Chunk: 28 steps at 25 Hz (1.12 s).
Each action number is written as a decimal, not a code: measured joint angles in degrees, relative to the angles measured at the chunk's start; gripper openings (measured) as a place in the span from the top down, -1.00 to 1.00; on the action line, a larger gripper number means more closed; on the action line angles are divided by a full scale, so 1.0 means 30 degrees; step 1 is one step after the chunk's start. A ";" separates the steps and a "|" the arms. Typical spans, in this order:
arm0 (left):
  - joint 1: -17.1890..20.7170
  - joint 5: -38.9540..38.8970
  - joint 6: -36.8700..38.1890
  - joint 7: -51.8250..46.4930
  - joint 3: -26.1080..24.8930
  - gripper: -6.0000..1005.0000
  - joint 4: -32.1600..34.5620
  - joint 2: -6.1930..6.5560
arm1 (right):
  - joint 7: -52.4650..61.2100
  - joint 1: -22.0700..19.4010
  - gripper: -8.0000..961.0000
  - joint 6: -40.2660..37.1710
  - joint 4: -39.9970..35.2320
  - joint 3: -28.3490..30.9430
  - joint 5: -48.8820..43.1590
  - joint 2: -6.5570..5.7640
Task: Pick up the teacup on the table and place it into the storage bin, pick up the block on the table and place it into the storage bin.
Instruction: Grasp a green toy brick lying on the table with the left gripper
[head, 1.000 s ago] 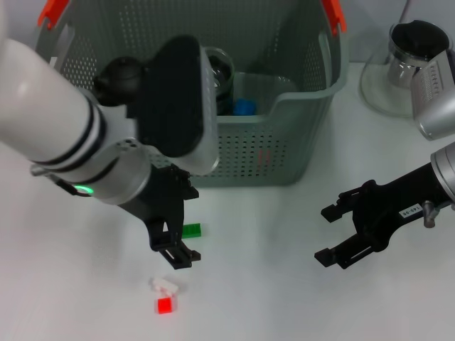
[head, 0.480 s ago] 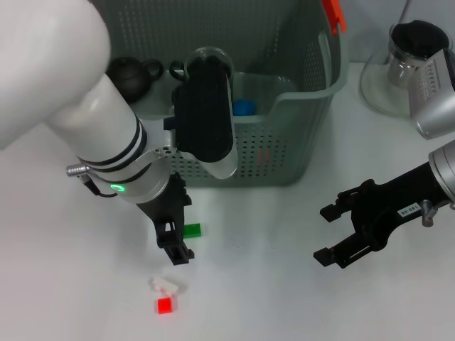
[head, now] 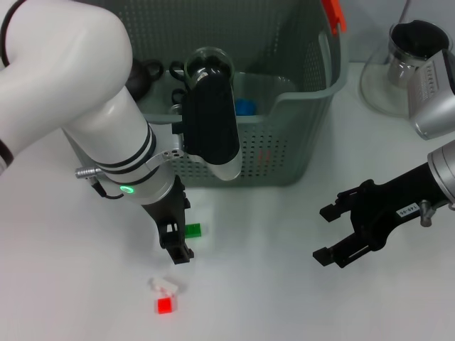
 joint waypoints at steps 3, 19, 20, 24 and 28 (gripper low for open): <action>-0.0121 -0.0011 -0.0131 -0.0004 0.0006 -0.76 -0.0248 -0.0021 | -0.0002 0.0006 -0.97 0.0015 -0.0001 -0.0010 0.0000 -0.0001; -0.0516 -0.0027 -0.1667 -0.0003 0.0684 -0.38 -0.1572 -0.0021 | -0.0004 0.0008 -0.97 0.0103 0.0025 -0.0011 0.0001 0.0000; -0.0521 -0.0044 -0.1690 -0.0004 0.0689 -0.37 -0.1622 -0.0021 | -0.0004 0.0008 -0.97 0.0103 0.0025 -0.0009 0.0001 0.0000; -0.0542 -0.0075 -0.1755 -0.0005 0.0694 -0.33 -0.1740 -0.0021 | -0.0054 0.0009 -0.97 0.0118 0.0020 0.0053 0.0001 0.0000; -0.0542 -0.0086 -0.1776 -0.0005 0.0694 -0.28 -0.1750 -0.0022 | -0.0029 0.0009 -0.97 0.0298 0.0012 -0.0024 0.0001 -0.0001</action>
